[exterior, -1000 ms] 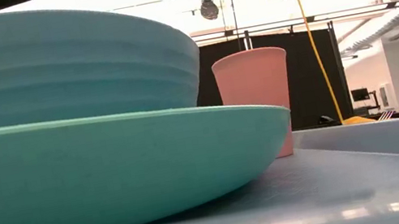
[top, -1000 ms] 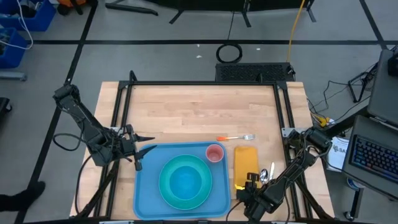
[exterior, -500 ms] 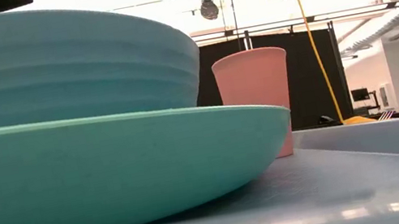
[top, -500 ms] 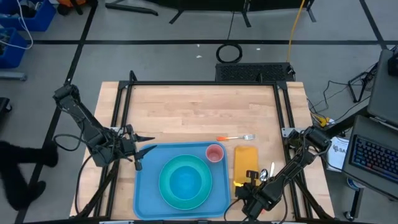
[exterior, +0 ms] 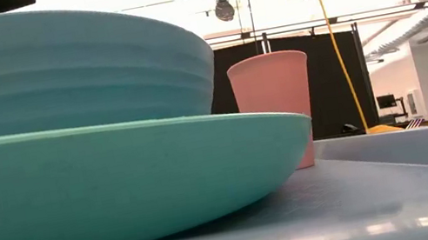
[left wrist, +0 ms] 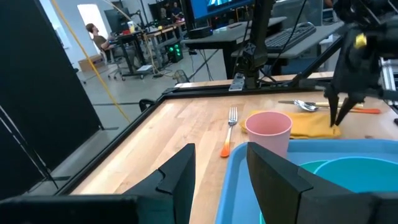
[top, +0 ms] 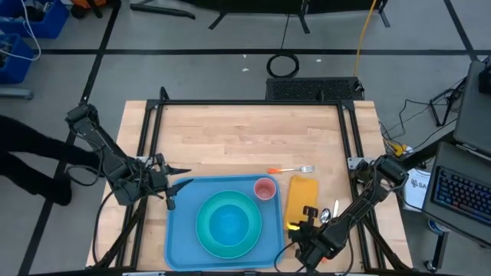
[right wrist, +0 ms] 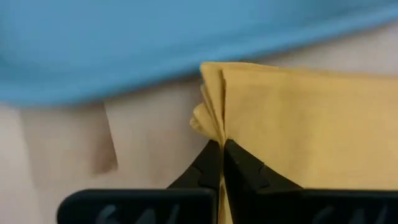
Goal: Set up tray
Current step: Put the yellow table napkin on the serving tray to the left of the light blue plate
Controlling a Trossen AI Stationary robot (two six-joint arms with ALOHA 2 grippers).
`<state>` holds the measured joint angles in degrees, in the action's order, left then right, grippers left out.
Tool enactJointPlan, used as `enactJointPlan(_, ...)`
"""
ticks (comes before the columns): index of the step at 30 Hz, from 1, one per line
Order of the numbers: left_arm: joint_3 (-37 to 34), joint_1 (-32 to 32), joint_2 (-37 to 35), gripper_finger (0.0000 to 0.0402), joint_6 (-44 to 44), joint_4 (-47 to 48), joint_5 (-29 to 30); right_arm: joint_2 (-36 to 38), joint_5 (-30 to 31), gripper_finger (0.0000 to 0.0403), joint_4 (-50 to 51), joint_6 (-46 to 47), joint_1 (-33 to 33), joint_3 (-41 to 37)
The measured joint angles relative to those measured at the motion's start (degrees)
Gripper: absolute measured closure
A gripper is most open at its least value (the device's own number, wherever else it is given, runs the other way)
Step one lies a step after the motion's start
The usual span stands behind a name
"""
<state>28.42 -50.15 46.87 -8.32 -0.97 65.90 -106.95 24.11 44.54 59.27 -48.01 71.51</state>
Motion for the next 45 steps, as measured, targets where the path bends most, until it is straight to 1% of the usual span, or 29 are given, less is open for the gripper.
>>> enactJointPlan(7, 0.0, 0.0, 0.0, 0.0252, -1.5, 1.6, -0.4, 4.6, 6.0, 0.0402, 4.4, 0.3, 0.0, 0.2)
enactJointPlan(18, 0.0, 0.0, 0.0, 0.0252, -4.2, 2.8, -1.0, 9.4, 11.6, 0.0403, 9.0, 0.3, 0.0, 0.2)
enactJointPlan(25, 0.0, 0.0, 0.0, 0.0252, -5.0, 2.9, -1.4, 12.6, 14.0, 0.0403, 12.9, 3.0, 0.4, 0.2)
enactJointPlan(29, 0.0, 0.0, 0.0, 0.0252, -5.5, 3.0, -1.5, 15.0, 16.6, 0.0403, 15.1, 4.8, 0.4, 0.2)
enactJointPlan(34, 0.0, 0.0, 0.0, 0.0252, -5.7, 3.0, -1.6, 18.1, 19.4, 0.0403, 15.9, 4.4, 1.0, 0.3)
enactJointPlan(38, 0.0, 0.0, 0.0, 0.0252, -5.7, 3.0, -1.6, 19.5, 19.8, 0.0403, 16.2, 2.0, 2.4, 0.3)
enactJointPlan(45, 0.0, 0.0, 0.0, 0.0252, -5.7, 3.0, -2.0, 19.5, 19.7, 0.0403, 18.8, 1.4, 6.1, 0.3)
